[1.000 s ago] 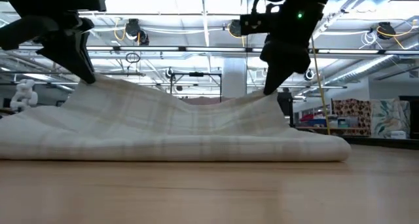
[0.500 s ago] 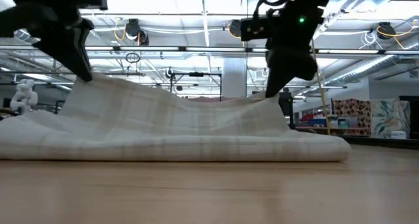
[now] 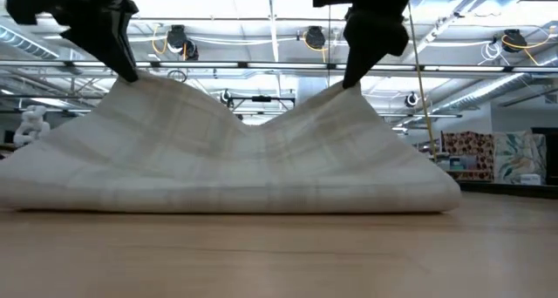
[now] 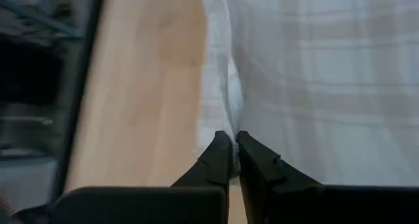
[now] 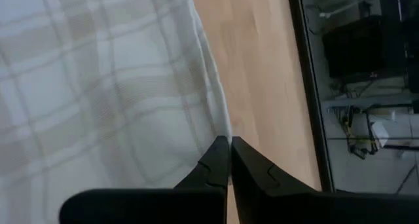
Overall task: Roll towel
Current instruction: Roll the towel
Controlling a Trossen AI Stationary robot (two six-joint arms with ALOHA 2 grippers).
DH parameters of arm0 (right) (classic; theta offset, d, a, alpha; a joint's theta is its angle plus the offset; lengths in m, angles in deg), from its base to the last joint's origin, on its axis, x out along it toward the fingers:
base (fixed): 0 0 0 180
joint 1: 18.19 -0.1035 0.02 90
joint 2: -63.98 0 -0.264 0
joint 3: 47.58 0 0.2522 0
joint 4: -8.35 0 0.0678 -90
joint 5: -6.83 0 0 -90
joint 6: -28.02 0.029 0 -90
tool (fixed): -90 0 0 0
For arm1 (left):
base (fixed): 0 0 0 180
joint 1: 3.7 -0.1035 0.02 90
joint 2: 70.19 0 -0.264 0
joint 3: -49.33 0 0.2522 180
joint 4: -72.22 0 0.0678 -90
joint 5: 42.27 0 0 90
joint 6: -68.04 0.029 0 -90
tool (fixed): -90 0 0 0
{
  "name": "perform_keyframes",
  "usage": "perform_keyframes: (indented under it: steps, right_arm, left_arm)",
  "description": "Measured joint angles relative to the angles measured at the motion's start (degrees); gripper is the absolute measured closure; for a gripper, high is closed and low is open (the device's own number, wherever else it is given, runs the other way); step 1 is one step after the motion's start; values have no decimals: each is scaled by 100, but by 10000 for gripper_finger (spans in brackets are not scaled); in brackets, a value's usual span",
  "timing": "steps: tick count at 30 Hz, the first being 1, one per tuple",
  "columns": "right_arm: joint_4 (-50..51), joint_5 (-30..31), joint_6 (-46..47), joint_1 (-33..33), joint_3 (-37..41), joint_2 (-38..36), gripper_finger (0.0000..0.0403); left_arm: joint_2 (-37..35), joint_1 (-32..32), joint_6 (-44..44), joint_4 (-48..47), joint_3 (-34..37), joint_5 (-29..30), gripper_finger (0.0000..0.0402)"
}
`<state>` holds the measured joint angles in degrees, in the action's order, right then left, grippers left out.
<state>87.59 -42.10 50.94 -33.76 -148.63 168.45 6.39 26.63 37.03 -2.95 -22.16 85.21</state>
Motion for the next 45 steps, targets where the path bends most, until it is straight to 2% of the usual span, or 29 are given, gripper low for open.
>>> perform_keyframes:
  steps: [4,15,23,34,45]
  right_arm:
    - [26,121,117,193,2,15,403]
    - [-182,-93,167,568,60,42,403]
    - [-688,-49,-8,805,538,44,403]
    - [-1524,-17,-524,1160,930,44,403]
    - [-2279,-58,-888,1574,1390,44,401]
  left_arm:
    - [0,0,-305,-311,0,444,384]
    - [135,0,-603,-194,4,502,384]
    - [563,-48,-565,-276,4,965,384]
    - [1380,-506,-622,-300,7,993,384]
    - [1686,-761,-982,-320,7,752,384]
